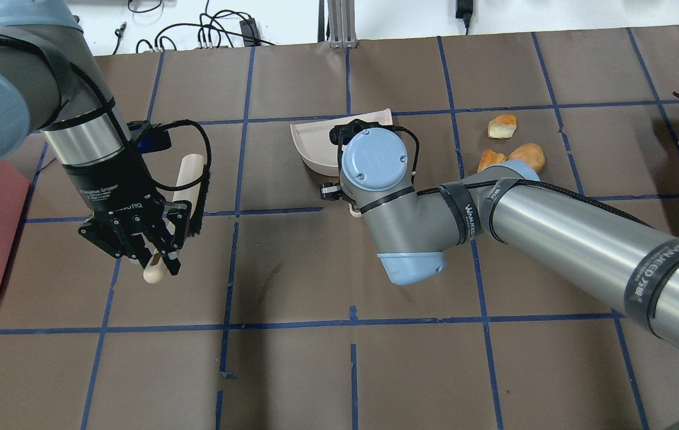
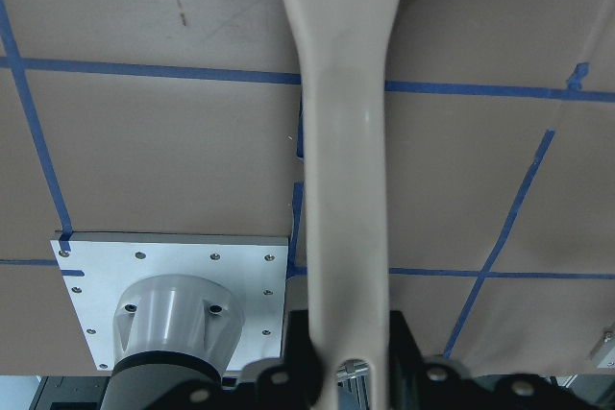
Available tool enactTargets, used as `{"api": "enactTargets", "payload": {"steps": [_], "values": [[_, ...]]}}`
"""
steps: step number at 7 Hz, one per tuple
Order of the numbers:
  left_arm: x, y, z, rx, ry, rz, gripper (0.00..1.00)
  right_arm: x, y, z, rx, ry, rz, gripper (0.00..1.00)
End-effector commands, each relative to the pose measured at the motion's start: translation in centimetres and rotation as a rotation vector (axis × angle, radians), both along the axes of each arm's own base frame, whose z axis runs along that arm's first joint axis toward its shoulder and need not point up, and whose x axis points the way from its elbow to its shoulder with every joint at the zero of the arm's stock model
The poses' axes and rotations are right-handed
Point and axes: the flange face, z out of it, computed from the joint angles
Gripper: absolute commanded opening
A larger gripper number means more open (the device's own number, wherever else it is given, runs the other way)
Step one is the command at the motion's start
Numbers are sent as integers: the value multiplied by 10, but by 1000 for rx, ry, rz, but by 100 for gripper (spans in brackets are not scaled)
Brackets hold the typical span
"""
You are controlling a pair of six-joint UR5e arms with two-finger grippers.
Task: Sweep and dump trash in nearest bin
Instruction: 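Grasp the white dustpan handle with the right gripper and lift it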
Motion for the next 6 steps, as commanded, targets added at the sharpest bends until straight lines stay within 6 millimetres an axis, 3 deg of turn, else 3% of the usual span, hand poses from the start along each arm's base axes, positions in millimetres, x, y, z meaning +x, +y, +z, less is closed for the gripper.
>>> {"api": "enactTargets", "payload": {"steps": [1, 2, 3, 4, 6], "values": [[-1, 2, 1, -1, 8, -15, 0, -27, -18, 32, 18, 4, 83, 5], [-1, 2, 0, 0, 13, -25, 0, -70, -30, 70, 71, 38, 129, 4], [-3, -12, -10, -20, 22, -57, 0, -126, -34, 103, 104, 59, 228, 4], [-27, -31, -20, -99, 32, -115, 0, -189, -39, 125, 125, 50, 260, 4], [-94, -43, -45, -127, 6, -183, 0, -292, -53, 136, 100, 31, 386, 3]]}}
